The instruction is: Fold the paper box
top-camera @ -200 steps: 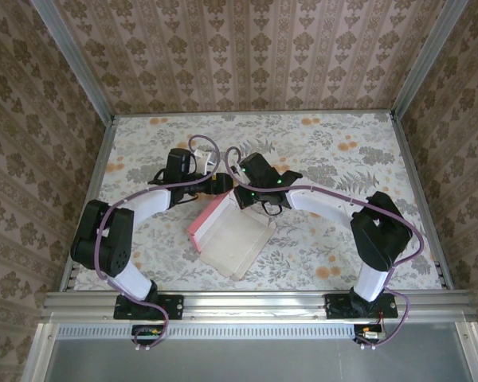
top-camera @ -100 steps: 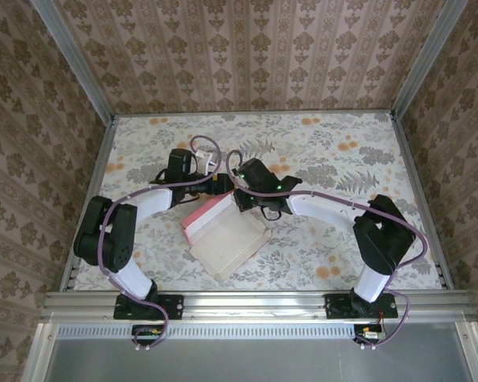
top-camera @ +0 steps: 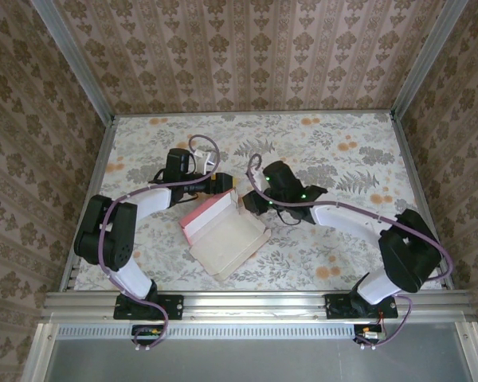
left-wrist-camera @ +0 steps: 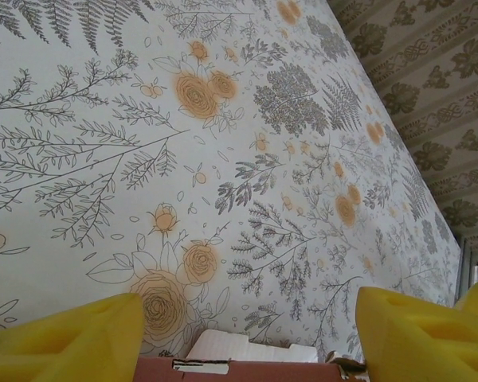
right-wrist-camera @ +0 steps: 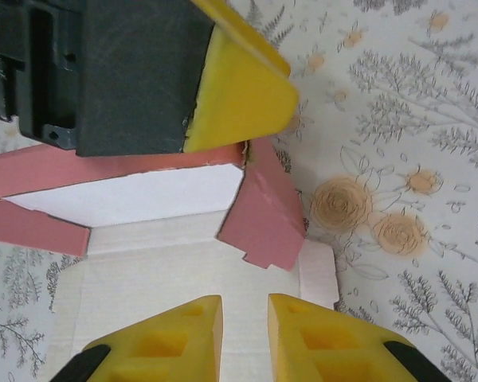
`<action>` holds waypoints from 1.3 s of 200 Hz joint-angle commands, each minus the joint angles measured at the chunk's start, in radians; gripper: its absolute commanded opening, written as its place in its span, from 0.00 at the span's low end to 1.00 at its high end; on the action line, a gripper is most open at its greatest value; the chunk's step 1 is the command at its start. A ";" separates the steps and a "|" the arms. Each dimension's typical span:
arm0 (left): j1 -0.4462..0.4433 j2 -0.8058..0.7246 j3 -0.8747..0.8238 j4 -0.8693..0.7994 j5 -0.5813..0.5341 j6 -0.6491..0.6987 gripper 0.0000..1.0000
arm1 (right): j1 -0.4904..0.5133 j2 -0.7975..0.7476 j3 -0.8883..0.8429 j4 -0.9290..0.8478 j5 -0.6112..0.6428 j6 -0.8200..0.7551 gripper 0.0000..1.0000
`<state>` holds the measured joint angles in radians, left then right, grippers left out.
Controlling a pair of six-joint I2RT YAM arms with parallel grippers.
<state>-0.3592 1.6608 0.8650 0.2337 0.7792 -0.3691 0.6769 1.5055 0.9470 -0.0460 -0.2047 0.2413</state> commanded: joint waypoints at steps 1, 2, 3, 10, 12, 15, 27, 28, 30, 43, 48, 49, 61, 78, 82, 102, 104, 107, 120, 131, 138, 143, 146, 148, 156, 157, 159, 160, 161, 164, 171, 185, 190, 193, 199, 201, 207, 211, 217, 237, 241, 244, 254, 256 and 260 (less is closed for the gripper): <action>0.007 0.027 -0.001 -0.001 0.026 0.023 0.70 | -0.043 -0.037 -0.079 0.161 -0.103 -0.048 0.23; 0.007 0.027 -0.001 -0.002 0.027 0.022 0.70 | -0.045 -0.037 -0.080 0.163 -0.103 -0.050 0.23; 0.006 0.027 0.000 -0.002 0.027 0.022 0.70 | -0.046 -0.037 -0.083 0.166 -0.102 -0.052 0.23; 0.008 0.028 0.003 -0.005 0.031 0.023 0.70 | -0.049 -0.034 -0.092 0.187 -0.095 -0.079 0.23; 0.008 0.029 0.004 -0.004 0.032 0.023 0.70 | -0.049 -0.032 -0.097 0.194 -0.093 -0.086 0.24; 0.008 0.030 0.005 -0.005 0.032 0.022 0.70 | -0.050 -0.031 -0.103 0.206 -0.090 -0.104 0.24; 0.008 0.033 0.010 -0.005 0.039 0.021 0.69 | -0.052 -0.010 -0.119 0.250 -0.087 -0.142 0.24; 0.008 0.034 0.010 -0.005 0.039 0.021 0.69 | -0.052 -0.009 -0.120 0.254 -0.088 -0.143 0.24; 0.009 0.035 0.012 -0.006 0.039 0.021 0.69 | -0.053 -0.005 -0.123 0.263 -0.090 -0.149 0.24; 0.009 0.038 0.015 -0.005 0.044 0.018 0.68 | -0.057 0.029 -0.132 0.313 -0.111 -0.166 0.24; 0.008 0.039 0.017 -0.005 0.043 0.017 0.68 | -0.057 0.044 -0.133 0.326 -0.123 -0.171 0.25; 0.009 0.039 0.017 -0.005 0.044 0.017 0.68 | -0.057 0.047 -0.133 0.331 -0.125 -0.171 0.25; 0.009 0.037 0.018 -0.005 0.044 0.016 0.68 | -0.057 0.082 -0.128 0.363 -0.157 -0.174 0.26; 0.009 0.037 0.018 -0.011 0.045 0.019 0.67 | -0.057 0.126 -0.125 0.418 -0.191 -0.165 0.27; 0.009 0.036 0.018 -0.013 0.044 0.020 0.67 | -0.057 0.135 -0.124 0.430 -0.191 -0.163 0.27; 0.009 0.036 0.019 -0.018 0.046 0.021 0.67 | -0.058 0.178 -0.114 0.463 -0.188 -0.154 0.28; 0.009 0.036 0.020 -0.018 0.047 0.021 0.67 | -0.058 0.181 -0.113 0.464 -0.188 -0.154 0.28; 0.009 0.038 0.020 -0.019 0.048 0.020 0.67 | -0.058 0.186 -0.112 0.468 -0.189 -0.153 0.28; 0.009 0.040 0.021 -0.019 0.051 0.018 0.66 | -0.057 0.209 -0.101 0.482 -0.200 -0.144 0.27; 0.009 0.040 0.023 -0.016 0.051 0.017 0.66 | -0.056 0.225 -0.094 0.494 -0.213 -0.138 0.27; 0.009 0.040 0.023 -0.014 0.051 0.016 0.66 | -0.054 0.231 -0.088 0.498 -0.212 -0.134 0.27; 0.009 0.042 0.023 -0.014 0.052 0.015 0.65 | -0.052 0.238 -0.084 0.497 -0.209 -0.134 0.27; 0.009 0.042 0.023 -0.013 0.052 0.014 0.65 | -0.051 0.239 -0.082 0.497 -0.208 -0.136 0.27; 0.009 0.042 0.024 -0.013 0.052 0.013 0.65 | -0.051 0.241 -0.080 0.497 -0.207 -0.135 0.27; 0.009 0.044 0.026 -0.013 0.055 0.013 0.65 | -0.050 0.249 -0.073 0.499 -0.207 -0.134 0.28; 0.009 0.044 0.026 -0.013 0.055 0.011 0.65 | -0.050 0.249 -0.072 0.499 -0.207 -0.134 0.27; 0.009 0.045 0.027 -0.012 0.056 0.011 0.64 | -0.050 0.250 -0.071 0.500 -0.207 -0.133 0.27; 0.009 0.045 0.028 -0.013 0.057 0.011 0.64 | -0.050 0.252 -0.069 0.500 -0.207 -0.134 0.27; 0.009 0.046 0.028 -0.012 0.057 0.011 0.64 | -0.049 0.252 -0.069 0.500 -0.208 -0.133 0.27; 0.009 0.046 0.029 -0.012 0.058 0.011 0.64 | -0.048 0.255 -0.066 0.501 -0.207 -0.133 0.27; 0.009 0.050 0.030 -0.011 0.063 0.009 0.64 | -0.048 0.261 -0.057 0.501 -0.206 -0.132 0.27; 0.009 0.054 0.033 -0.012 0.070 0.007 0.63 | -0.042 0.274 -0.040 0.499 -0.203 -0.134 0.27; 0.009 0.057 0.033 -0.011 0.073 0.007 0.62 | -0.040 0.279 -0.033 0.498 -0.199 -0.137 0.27; 0.009 0.058 0.035 -0.012 0.074 0.007 0.61 | -0.038 0.283 -0.030 0.496 -0.195 -0.139 0.27; 0.009 0.060 0.037 -0.012 0.078 0.007 0.59 | -0.036 0.291 -0.023 0.495 -0.191 -0.143 0.27; 0.009 0.061 0.036 -0.012 0.079 0.007 0.58 | -0.035 0.293 -0.019 0.494 -0.189 -0.144 0.27; 0.009 0.063 0.038 -0.013 0.084 0.005 0.55 | -0.032 0.303 -0.011 0.495 -0.184 -0.146 0.27; 0.008 0.066 0.040 -0.013 0.087 0.005 0.55 | -0.030 0.308 -0.007 0.498 -0.181 -0.147 0.27; 0.009 0.070 0.041 -0.013 0.092 0.005 0.54 | -0.028 0.317 -0.001 0.501 -0.178 -0.148 0.27; 0.010 0.080 0.051 -0.019 0.108 0.006 0.54 | -0.025 0.338 0.019 0.511 -0.159 -0.149 0.26; 0.009 0.083 0.053 -0.020 0.113 0.007 0.54 | -0.025 0.342 0.021 0.515 -0.154 -0.149 0.26; 0.009 0.084 0.055 -0.022 0.117 0.006 0.54 | -0.025 0.345 0.022 0.517 -0.151 -0.148 0.25; 0.009 0.091 0.060 -0.025 0.127 0.008 0.54 | -0.022 0.352 0.029 0.521 -0.135 -0.149 0.24; 0.009 0.093 0.063 -0.026 0.129 0.008 0.54 | -0.022 0.353 0.031 0.523 -0.133 -0.149 0.24; 0.009 0.096 0.066 -0.028 0.133 0.008 0.54 | -0.020 0.356 0.033 0.525 -0.124 -0.149 0.23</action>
<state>-0.3496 1.7206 0.9092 0.2424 0.8795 -0.3733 0.6437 1.8275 0.9409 0.4244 -0.3676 0.1032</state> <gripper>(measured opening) 0.539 0.248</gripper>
